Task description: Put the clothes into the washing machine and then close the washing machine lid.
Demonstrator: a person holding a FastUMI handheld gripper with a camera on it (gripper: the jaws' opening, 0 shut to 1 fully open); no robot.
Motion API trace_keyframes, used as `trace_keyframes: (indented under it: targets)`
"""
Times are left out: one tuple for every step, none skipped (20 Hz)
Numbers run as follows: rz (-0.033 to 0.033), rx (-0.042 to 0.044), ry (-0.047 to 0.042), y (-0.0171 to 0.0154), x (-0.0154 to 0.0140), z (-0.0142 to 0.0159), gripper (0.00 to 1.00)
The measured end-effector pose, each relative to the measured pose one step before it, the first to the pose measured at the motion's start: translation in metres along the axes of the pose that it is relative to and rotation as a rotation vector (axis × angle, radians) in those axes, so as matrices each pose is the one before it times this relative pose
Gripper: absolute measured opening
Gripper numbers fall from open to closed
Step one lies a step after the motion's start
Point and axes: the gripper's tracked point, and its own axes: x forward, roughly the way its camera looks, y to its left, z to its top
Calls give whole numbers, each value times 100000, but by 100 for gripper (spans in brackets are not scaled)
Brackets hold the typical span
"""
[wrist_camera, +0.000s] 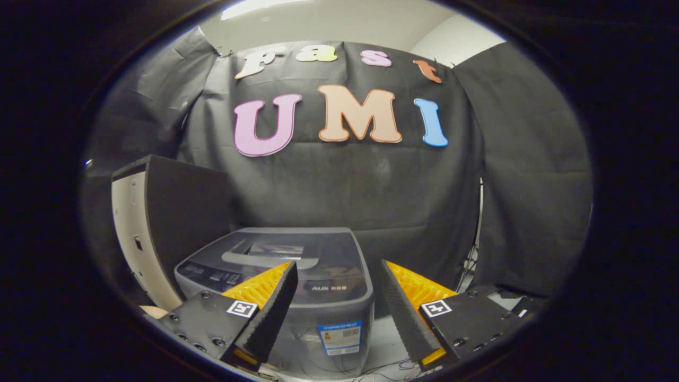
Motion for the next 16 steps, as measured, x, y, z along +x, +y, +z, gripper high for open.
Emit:
trace_keyframes:
  targets:
    - [933, 394, 1519, 45, -475, -666, 96]
    - [937, 9, 783, 136, -406, -403, 96]
    - [1045, -239, 469, 216, -316, -303, 96]
    - [896, -653, 653, 216, -239, -333, 96]
    - [910, -1325, 954, 284, -260, -281, 96]
    - [413, -1941, 1167, 80, -87, -405, 96]
    - [726, -1760, 1464, 157, -158, -421, 96]
    - [957, -481, 850, 234, 93, -341, 96]
    - [1286, 335, 946, 299, 264, -393, 96]
    - [498, -127, 862, 267, -309, -199, 96]
    - [-172, -805, 894, 71, 109, -158, 96]
    - [456, -444, 731, 120, 13, -223, 96]
    - [912, 113, 418, 211, 55, -10, 97]
    - [844, 963, 845, 166, 47, -159, 96]
    - [1156, 1705, 902, 210, 111, -64, 96]
    - [1943, 1749, 343, 410, 128, 39, 96]
